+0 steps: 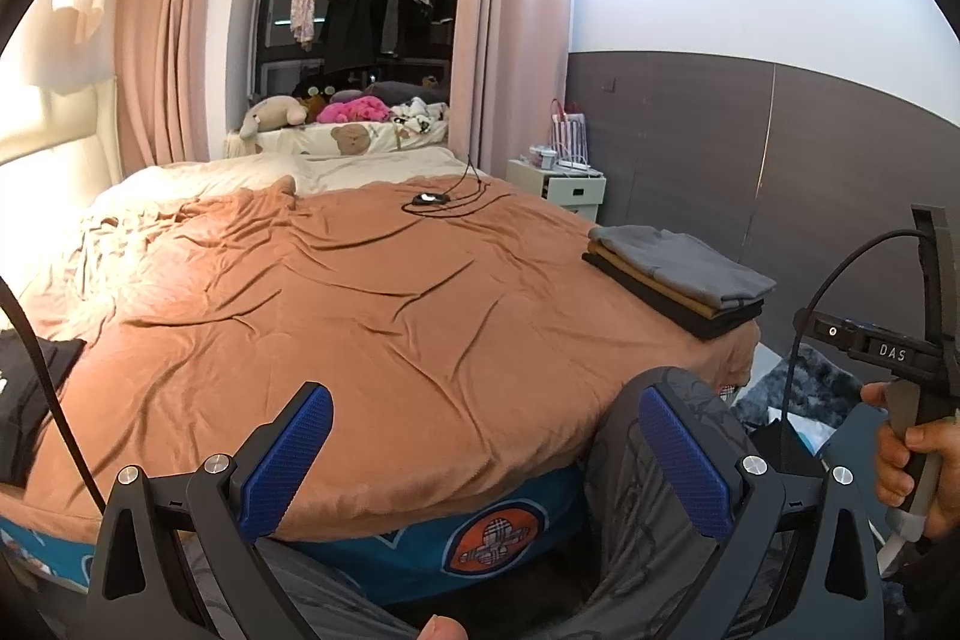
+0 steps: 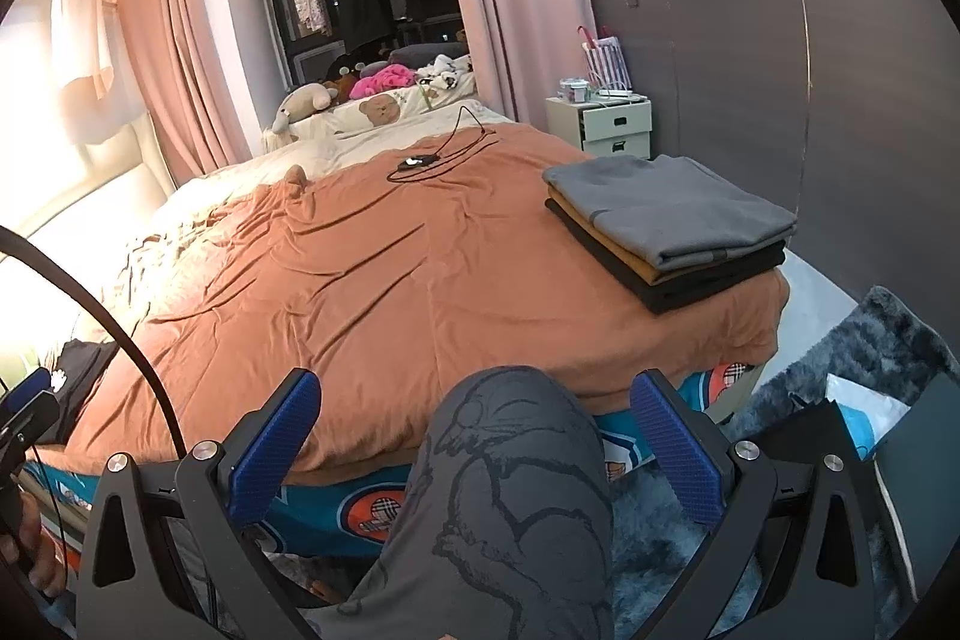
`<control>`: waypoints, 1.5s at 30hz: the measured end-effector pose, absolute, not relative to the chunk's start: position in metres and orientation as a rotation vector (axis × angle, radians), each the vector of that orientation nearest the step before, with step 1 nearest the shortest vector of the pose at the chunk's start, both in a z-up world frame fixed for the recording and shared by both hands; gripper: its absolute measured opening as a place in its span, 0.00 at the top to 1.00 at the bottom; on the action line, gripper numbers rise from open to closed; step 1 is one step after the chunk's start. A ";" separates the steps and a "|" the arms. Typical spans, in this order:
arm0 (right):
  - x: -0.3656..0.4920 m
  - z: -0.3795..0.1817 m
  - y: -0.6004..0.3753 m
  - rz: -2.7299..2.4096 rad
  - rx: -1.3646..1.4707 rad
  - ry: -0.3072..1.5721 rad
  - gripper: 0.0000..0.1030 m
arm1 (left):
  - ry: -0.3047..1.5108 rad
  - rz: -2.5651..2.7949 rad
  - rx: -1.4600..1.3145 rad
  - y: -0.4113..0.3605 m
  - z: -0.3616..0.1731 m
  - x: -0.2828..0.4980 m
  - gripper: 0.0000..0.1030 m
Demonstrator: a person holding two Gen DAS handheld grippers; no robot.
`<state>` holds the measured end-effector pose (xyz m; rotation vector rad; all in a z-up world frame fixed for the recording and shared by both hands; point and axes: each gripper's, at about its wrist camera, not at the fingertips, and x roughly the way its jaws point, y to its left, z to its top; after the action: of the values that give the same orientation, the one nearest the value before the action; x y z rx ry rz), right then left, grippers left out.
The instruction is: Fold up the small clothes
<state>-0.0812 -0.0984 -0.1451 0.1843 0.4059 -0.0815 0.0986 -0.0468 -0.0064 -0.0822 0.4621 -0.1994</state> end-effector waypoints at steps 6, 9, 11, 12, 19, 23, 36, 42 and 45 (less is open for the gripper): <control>-0.081 -0.146 -0.096 -0.081 0.174 0.411 0.00 | 0.458 -0.196 -0.086 -0.047 -0.004 0.097 0.00; -0.080 -0.145 -0.096 -0.080 0.169 0.411 0.00 | 0.455 -0.193 -0.082 -0.048 -0.005 0.096 0.00; -0.079 -0.145 -0.096 -0.070 0.174 0.413 0.00 | 0.456 -0.193 -0.085 -0.048 -0.005 0.096 0.00; -0.079 -0.146 -0.096 -0.067 0.175 0.414 0.00 | 0.456 -0.192 -0.084 -0.048 -0.005 0.096 0.00; -0.081 -0.146 -0.090 -0.070 0.150 0.404 0.00 | 0.455 -0.190 -0.088 -0.049 -0.005 0.096 0.00; -0.082 -0.147 -0.089 -0.062 0.150 0.403 0.00 | 0.457 -0.187 -0.089 -0.050 -0.006 0.097 0.00; -0.081 -0.147 -0.092 -0.059 0.158 0.389 0.00 | 0.459 -0.182 -0.102 -0.048 -0.007 0.096 0.00; -0.083 -0.145 -0.090 -0.089 0.141 0.378 0.00 | 0.455 -0.169 -0.111 -0.047 -0.006 0.095 0.00; -0.083 -0.145 -0.092 -0.095 0.131 0.377 0.00 | 0.456 -0.165 -0.121 -0.046 -0.007 0.095 0.00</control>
<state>-0.0831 -0.0918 -0.1446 0.1311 0.3769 -0.0951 0.0950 -0.0455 -0.0066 -0.1209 0.4559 -0.1655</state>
